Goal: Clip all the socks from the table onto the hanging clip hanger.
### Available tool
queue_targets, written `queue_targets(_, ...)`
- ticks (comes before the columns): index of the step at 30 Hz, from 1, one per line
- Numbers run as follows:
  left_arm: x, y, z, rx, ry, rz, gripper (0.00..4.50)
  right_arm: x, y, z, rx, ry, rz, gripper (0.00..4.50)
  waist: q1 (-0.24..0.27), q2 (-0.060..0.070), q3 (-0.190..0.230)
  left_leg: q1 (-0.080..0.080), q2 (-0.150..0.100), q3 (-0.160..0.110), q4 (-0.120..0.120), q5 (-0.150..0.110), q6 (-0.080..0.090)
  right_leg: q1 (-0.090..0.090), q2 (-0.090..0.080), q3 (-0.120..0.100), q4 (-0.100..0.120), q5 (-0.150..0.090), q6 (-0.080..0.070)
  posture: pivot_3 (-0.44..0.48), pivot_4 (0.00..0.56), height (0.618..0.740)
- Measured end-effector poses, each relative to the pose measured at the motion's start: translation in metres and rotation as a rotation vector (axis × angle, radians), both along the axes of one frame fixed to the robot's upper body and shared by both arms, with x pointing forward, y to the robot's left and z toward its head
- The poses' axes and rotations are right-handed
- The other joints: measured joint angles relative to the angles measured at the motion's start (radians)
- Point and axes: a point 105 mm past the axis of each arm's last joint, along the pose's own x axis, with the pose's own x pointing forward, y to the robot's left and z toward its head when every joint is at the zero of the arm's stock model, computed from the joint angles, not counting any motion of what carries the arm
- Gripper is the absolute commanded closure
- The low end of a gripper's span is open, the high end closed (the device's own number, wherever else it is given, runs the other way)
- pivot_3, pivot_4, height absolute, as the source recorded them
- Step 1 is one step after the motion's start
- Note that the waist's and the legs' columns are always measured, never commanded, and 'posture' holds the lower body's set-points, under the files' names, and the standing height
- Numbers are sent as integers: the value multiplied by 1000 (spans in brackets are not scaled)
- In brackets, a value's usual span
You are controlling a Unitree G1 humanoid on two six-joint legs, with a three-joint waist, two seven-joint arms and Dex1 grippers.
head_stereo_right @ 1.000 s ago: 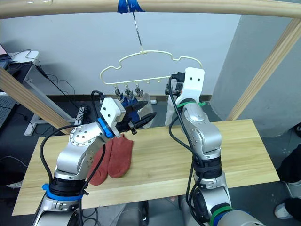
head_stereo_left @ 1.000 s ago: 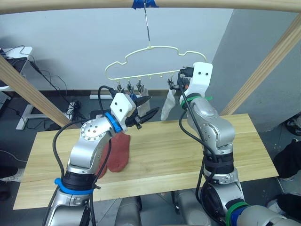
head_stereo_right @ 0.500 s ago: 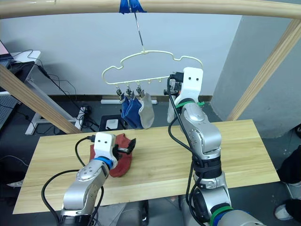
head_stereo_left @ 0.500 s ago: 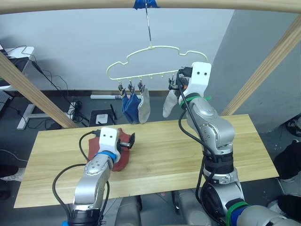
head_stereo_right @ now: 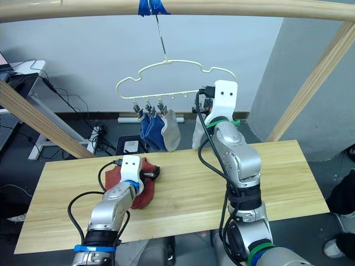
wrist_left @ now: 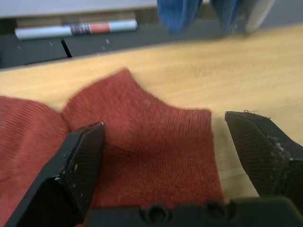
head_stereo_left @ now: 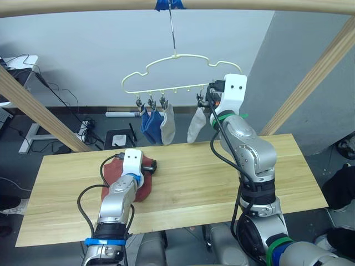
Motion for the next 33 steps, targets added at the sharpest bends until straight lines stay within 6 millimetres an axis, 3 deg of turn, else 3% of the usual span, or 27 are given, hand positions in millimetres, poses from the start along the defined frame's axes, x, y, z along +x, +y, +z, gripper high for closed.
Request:
queue_targets(5, -2, 1, -3, 17, 18, 0, 1395, 0, 0, 0, 0, 0, 1, 4454, -1, 0, 0, 0, 0, 0, 0, 0, 0, 0, 0, 0, 0, 0, 1, -213, 270, 740)
queue_targets(7, -2, 1, -3, 15, 21, 1, 1658, 0, 0, 0, 0, 0, 2, 4454, -1, 0, 0, 0, 0, 0, 0, 0, 0, 0, 0, 0, 0, 0, 1, -215, 266, 740)
queue_targets(23, -10, -3, -3, -5, 2, -41, 2549, 0, 1, 0, 0, -3, 9, 4454, -1, 0, 0, 0, 0, 0, 0, 0, 0, 0, 0, 0, -1, -1, 1, -216, 258, 740)
queue_targets(25, -10, -6, -3, -10, -9, -62, 2939, 0, 1, 1, 0, -4, 10, 4454, -1, 0, 0, 0, 0, 0, 0, 0, 0, 0, 0, 0, -1, -1, 1, -209, 256, 740)
queue_targets(30, -13, -10, -1, -15, -34, -88, 4398, 0, 1, 1, 2, -8, 12, 4454, -2, 0, 0, 0, 0, 1, -2, 0, 0, -1, 0, 0, -2, -1, 1, -214, 257, 740)
queue_targets(33, -16, -13, -2, -24, -38, -111, 4500, 0, 1, 2, 3, -10, 12, 4454, -2, 0, 0, 0, 0, 1, -2, 0, 0, -1, 0, 1, -2, -1, 1, -217, 257, 740)
